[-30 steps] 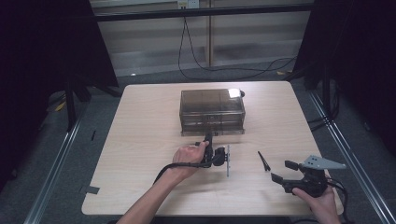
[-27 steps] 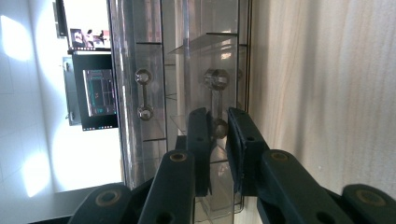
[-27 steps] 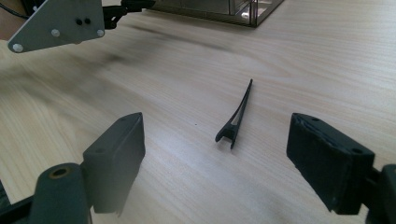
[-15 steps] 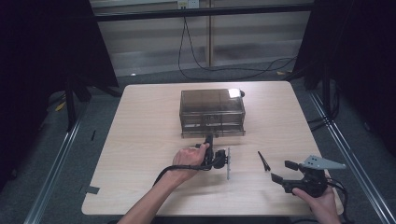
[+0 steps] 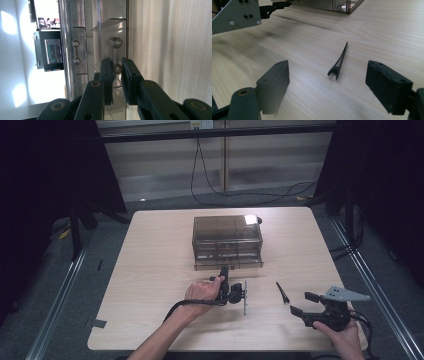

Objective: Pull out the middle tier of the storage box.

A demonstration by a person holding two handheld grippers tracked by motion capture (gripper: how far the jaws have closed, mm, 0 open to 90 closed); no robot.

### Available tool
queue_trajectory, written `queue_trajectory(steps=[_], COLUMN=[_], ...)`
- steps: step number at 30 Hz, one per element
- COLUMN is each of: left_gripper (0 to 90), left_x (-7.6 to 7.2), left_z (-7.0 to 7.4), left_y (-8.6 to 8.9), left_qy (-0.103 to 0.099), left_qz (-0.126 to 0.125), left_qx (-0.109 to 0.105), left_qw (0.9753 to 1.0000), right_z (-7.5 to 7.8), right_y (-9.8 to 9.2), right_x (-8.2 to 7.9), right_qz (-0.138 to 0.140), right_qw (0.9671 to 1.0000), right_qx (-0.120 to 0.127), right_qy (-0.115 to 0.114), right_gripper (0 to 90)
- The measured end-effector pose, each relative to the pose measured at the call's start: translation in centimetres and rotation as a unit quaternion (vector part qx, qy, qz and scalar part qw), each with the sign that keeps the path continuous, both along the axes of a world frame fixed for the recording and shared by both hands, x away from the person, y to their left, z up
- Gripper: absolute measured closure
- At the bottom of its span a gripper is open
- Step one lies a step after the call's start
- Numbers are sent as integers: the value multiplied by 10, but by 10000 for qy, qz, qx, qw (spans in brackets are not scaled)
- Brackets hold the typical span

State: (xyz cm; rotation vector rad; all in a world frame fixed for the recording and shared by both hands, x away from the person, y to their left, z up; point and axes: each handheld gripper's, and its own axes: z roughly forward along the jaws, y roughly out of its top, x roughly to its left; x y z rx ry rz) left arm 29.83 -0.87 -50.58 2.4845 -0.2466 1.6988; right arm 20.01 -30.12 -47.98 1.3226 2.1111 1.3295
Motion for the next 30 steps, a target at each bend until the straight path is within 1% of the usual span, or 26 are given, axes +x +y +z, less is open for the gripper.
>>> queue_trajectory(steps=[4,6,8,9,11,12,13,17,18,23,26,27,29,30], left_gripper=[804,803,802,802,801,801,800,799,799,798,798,798,798,798], left_x=[-1,-2,-3,-3,-4,-4,-4,-6,-7,-7,-8,-9,-9,-9], left_z=[-2,-2,-2,-2,-3,-4,-4,-5,-6,-6,-5,-6,-6,-5], left_y=[1,2,2,2,3,3,3,2,2,3,3,3,3,3], left_qy=[23,38,17,30,30,69,39,31,29,60,41,96,120,79], left_qz=[-23,-10,-39,-1,-30,-9,-27,-56,-53,-39,-64,-34,-21,-55], left_qx=[-100,-35,-21,-3,-24,-28,-13,12,-31,-39,0,-7,-13,2], left_qw=[9999,10000,10000,10000,10000,10000,10000,10000,10000,10000,10000,9999,9999,10000], right_z=[0,0,0,0,0,0,0,0,0,0,0,0,0,-1], right_y=[0,0,0,0,0,0,0,0,0,0,0,0,0,1], right_x=[0,0,0,0,0,0,0,0,0,1,1,1,1,1], right_qz=[3,2,7,5,4,4,9,14,16,15,18,17,19,23], right_qw=[10000,10000,10000,10000,10000,10000,10000,10000,10000,10000,10000,10000,10000,10000], right_qx=[3,0,-4,-3,0,1,-4,-3,-2,7,8,8,7,5], right_qy=[-21,1,-3,-3,1,1,-3,5,6,7,9,8,14,16], right_gripper=[194,193,193,193,192,193,193,193,192,191,191,191,191,191])
